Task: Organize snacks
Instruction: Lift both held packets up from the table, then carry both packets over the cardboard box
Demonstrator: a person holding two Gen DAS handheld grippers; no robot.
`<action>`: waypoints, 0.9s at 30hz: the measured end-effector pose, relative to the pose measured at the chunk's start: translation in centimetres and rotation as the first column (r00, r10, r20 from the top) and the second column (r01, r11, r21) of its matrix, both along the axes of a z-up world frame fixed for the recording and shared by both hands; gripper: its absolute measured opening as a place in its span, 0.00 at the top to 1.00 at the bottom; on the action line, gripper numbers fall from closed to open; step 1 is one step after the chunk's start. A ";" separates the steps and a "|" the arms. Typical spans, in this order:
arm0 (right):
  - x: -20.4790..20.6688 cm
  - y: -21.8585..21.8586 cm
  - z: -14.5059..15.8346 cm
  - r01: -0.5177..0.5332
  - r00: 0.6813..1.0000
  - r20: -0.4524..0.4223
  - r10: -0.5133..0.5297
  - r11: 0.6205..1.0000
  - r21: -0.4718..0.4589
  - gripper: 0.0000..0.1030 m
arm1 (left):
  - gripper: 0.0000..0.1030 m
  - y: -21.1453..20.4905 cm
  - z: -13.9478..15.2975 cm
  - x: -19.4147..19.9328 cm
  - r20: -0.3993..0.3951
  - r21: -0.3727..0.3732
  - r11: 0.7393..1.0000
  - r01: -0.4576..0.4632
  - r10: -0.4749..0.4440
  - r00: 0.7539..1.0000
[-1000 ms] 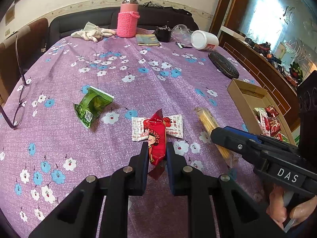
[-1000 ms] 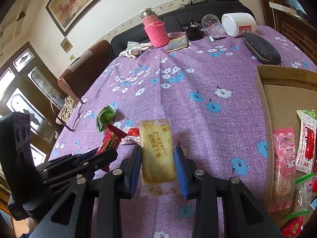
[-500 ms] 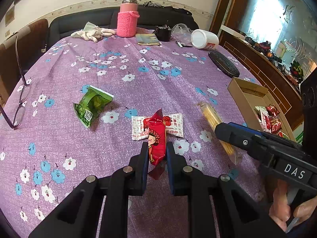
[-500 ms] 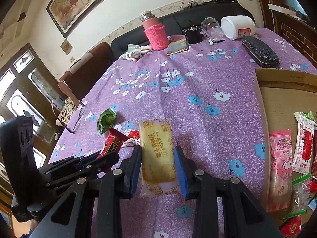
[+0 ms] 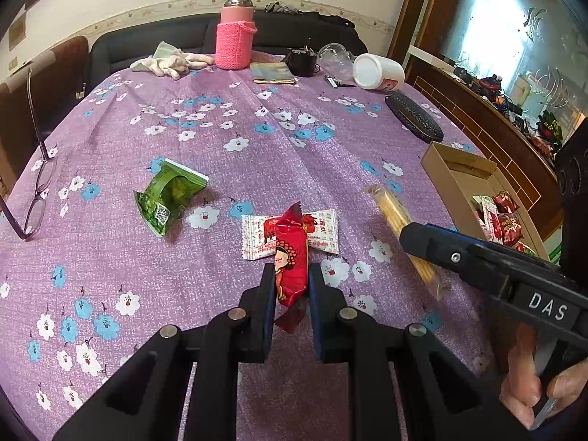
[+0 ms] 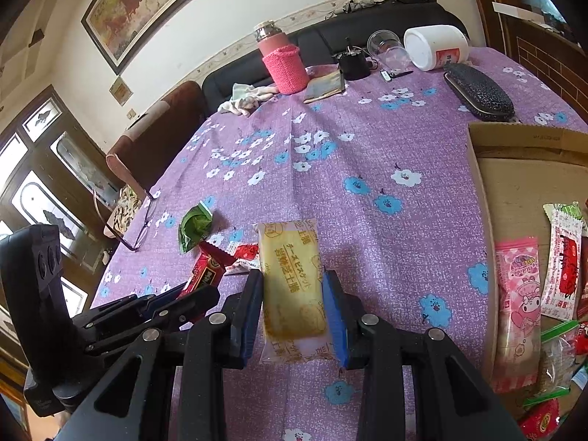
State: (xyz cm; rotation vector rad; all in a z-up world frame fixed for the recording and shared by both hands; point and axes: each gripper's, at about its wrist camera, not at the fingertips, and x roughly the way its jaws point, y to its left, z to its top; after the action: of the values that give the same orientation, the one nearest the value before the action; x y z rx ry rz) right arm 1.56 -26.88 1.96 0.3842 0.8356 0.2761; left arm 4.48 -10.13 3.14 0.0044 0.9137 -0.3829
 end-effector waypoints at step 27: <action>-0.5 -2.2 1.0 0.056 0.998 0.030 -0.058 0.997 0.055 0.65 | 0.85 -0.6 0.1 -0.5 0.018 0.001 1.000 0.016 -0.016 1.000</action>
State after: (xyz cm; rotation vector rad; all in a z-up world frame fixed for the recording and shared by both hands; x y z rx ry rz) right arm 1.03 -29.03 2.96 0.4524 0.7857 0.2516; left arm 4.01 -10.70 3.24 0.0163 0.8967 -0.3968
